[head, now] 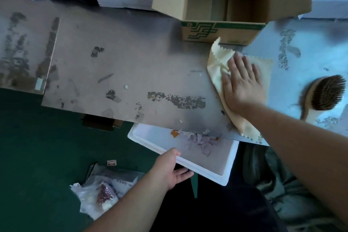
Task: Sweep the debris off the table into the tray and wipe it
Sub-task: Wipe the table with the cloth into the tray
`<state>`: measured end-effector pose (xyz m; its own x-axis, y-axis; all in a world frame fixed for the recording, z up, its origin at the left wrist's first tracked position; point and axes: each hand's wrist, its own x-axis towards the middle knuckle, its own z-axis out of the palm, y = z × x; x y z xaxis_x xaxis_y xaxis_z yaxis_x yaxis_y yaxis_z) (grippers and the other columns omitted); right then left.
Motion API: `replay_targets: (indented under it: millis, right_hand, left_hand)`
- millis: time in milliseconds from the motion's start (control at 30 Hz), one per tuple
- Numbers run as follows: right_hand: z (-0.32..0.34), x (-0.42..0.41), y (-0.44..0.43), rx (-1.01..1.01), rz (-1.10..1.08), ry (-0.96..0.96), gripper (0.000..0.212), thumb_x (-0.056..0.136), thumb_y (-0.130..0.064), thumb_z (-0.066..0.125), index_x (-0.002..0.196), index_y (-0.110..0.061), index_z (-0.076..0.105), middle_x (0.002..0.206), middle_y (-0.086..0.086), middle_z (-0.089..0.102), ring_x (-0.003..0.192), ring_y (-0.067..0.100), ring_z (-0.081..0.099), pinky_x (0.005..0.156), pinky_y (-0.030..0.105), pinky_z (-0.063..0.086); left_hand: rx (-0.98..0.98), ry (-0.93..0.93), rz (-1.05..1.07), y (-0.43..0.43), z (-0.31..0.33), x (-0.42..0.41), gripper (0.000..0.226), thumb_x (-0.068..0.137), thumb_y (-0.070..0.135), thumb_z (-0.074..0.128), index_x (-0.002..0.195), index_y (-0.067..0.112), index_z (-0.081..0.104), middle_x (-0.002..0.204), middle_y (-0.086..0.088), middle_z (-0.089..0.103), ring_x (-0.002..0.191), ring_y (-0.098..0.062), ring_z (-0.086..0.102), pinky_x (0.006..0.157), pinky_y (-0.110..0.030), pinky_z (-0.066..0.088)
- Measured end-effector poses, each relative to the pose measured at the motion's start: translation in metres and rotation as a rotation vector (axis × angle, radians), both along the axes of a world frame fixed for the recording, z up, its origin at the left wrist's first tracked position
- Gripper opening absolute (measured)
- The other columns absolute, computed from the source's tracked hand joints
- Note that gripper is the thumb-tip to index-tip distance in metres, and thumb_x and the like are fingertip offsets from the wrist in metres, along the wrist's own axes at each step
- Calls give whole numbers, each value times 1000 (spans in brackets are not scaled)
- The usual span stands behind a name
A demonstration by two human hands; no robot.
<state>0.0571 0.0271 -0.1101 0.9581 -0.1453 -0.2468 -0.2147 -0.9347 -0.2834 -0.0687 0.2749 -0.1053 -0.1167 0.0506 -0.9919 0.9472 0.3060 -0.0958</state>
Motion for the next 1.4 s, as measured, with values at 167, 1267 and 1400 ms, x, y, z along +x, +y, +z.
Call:
replay_targets:
  millis: [167, 1267, 1400]
  right_hand:
    - [2, -38, 37, -6, 198, 1, 61, 107, -51, 5, 162, -24, 9, 169, -9, -2, 154, 6, -11, 127, 40, 3]
    - [2, -17, 18, 85, -553, 51, 64, 105, -50, 5, 163, -24, 4, 171, -1, -6, 156, 15, -10, 126, 40, -6]
    - [-3, 19, 49, -3, -306, 56, 66, 103, -54, 4, 163, -26, 6, 170, -7, -5, 155, 11, -9, 125, 35, -7]
  left_hand:
    - [-3, 20, 7, 2, 3, 3, 23, 97, 16, 60, 114, 3, 53, 107, -18, 56, 98, -42, 64, 67, -54, 61]
    - [-25, -67, -7, 63, -5, 16, 32, 95, 11, 57, 125, -1, 55, 121, -27, 64, 103, -47, 69, 55, -46, 62]
    - [-18, -71, -15, 67, -7, 16, 26, 95, 10, 56, 119, 2, 58, 116, -23, 68, 103, -42, 70, 58, -46, 63]
